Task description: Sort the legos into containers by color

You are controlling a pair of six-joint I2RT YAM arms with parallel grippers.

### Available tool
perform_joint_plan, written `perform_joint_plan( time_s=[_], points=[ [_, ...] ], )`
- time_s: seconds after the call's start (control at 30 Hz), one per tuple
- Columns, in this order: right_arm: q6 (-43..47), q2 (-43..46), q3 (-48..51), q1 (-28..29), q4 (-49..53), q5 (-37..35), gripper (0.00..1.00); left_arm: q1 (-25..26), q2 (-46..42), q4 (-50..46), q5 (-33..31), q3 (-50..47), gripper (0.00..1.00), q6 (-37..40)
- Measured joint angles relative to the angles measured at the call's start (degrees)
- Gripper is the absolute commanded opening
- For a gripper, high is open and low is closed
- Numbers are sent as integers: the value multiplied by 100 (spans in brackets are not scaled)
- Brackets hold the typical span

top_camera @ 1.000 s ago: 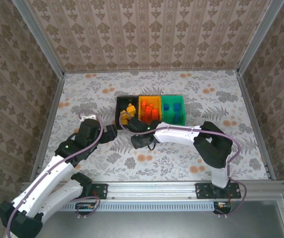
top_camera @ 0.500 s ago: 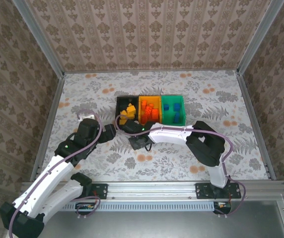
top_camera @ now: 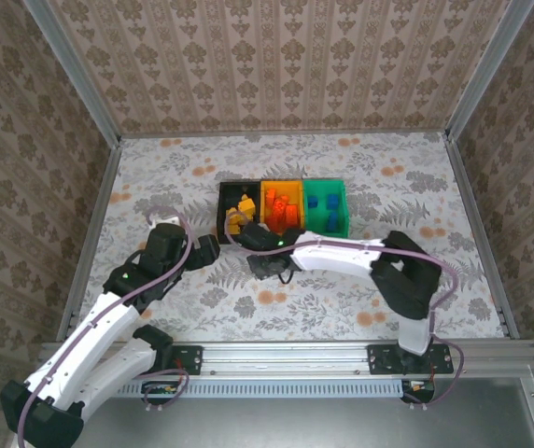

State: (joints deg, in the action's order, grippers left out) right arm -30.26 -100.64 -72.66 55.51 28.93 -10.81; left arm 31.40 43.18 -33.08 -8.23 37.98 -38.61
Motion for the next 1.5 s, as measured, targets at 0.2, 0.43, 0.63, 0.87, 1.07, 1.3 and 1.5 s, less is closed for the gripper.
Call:
perform_joint_plan(
  time_s=[0.2, 0.43, 0.63, 0.87, 1.07, 1.3, 1.5],
  points=[
    [-22, 1217, 212, -885, 7, -245, 23, 0, 98, 195, 216, -236, 100, -46],
    [-39, 876, 195, -2243, 278, -603, 23, 0, 114, 323, 354, -308, 100, -94],
    [-13, -4, -262, -2649, 446, -662, 35, 0, 146, 391, 442, -326, 100, -162],
    [26, -181, -629, -2658, 439, -656, 64, 0, 164, 400, 555, -341, 100, -177],
    [-52, 527, -201, -2492, 345, -553, 76, 15, 245, 625, 728, -363, 97, -177],
    [-345, 1598, 859, -2144, 83, -341, 79, 960, 1558, 1244, 643, -214, 95, -173],
    [-603, 2057, 1659, -2107, -11, -227, 80, 2096, 3453, 1475, 212, 852, 80, 92]
  ],
)
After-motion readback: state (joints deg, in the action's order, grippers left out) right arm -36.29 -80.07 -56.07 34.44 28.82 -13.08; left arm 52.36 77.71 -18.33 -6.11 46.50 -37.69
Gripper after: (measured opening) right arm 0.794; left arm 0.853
